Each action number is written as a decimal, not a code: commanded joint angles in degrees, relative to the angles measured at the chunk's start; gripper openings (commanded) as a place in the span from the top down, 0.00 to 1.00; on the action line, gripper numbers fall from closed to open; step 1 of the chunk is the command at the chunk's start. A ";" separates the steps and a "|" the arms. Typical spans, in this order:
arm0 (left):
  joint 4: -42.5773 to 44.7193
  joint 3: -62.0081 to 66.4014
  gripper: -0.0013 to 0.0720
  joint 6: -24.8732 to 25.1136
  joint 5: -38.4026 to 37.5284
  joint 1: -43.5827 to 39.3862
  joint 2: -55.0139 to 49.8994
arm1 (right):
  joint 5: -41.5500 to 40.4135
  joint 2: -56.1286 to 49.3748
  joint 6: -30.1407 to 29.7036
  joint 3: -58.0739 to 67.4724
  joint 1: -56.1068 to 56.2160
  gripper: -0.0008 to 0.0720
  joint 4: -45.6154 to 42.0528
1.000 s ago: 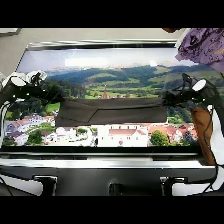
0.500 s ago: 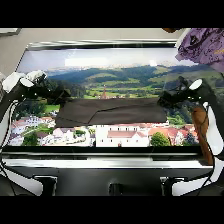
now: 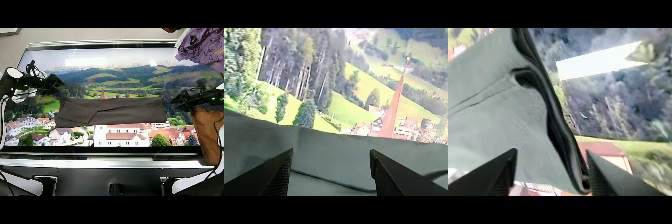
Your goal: Fold the clothes and pants, and hang the long-sleeved shirts on hangers.
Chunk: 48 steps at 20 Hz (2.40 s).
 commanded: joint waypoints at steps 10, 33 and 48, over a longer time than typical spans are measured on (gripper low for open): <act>0.50 0.42 0.23 -0.07 -0.28 -0.04 0.63 | -2.38 -8.22 -3.06 0.26 8.31 0.33 2.84; -27.06 2.97 0.96 -0.90 27.04 -49.00 -16.57 | 5.92 35.01 22.51 1.97 8.76 0.94 -22.71; -29.59 23.76 0.96 -9.01 21.11 -56.41 -30.91 | 9.88 42.01 28.41 2.05 8.79 0.94 -19.61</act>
